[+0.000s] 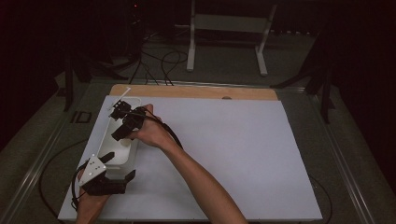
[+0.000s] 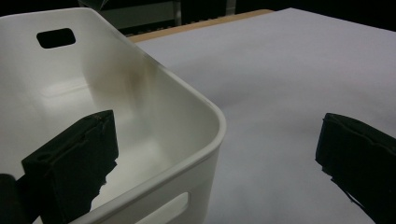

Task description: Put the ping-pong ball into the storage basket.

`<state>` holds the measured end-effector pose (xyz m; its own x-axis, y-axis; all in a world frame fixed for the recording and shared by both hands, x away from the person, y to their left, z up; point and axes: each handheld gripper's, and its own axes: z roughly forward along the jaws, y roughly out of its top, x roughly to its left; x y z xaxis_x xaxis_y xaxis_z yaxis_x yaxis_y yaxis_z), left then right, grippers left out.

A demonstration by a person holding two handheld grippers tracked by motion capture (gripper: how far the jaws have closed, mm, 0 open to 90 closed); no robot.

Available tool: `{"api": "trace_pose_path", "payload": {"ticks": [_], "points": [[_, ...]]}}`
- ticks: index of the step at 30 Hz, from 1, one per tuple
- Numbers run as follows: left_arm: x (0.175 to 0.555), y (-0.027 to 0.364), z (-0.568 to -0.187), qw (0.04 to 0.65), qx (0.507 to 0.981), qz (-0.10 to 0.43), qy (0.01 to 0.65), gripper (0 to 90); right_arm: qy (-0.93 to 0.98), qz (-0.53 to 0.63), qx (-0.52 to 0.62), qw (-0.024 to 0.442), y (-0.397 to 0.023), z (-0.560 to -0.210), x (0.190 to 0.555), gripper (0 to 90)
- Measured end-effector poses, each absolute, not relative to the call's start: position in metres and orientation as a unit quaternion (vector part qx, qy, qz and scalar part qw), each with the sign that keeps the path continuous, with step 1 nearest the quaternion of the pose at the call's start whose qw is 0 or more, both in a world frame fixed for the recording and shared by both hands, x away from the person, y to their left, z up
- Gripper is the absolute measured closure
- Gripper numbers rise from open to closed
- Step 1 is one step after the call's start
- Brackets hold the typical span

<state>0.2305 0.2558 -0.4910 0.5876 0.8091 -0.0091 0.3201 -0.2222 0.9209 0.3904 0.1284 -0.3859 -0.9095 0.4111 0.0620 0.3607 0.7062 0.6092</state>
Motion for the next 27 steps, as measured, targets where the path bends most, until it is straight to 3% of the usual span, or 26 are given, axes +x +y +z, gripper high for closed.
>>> {"api": "trace_pose_path", "payload": {"ticks": [2,5,27], "points": [[0.231,0.256,-0.491,0.494,0.742,0.247,0.381,0.0,0.924,0.317,0.211,0.041,0.127,-0.387,0.390,15.4],[0.231,0.256,-0.491,0.494,0.742,0.248,0.381,0.0,0.923,0.317,0.214,0.043,0.125,-0.387,0.391,13.2],[0.231,0.256,-0.491,0.492,0.743,0.249,0.380,0.0,0.922,0.321,0.212,0.047,0.100,-0.383,0.389,12.1]]}}
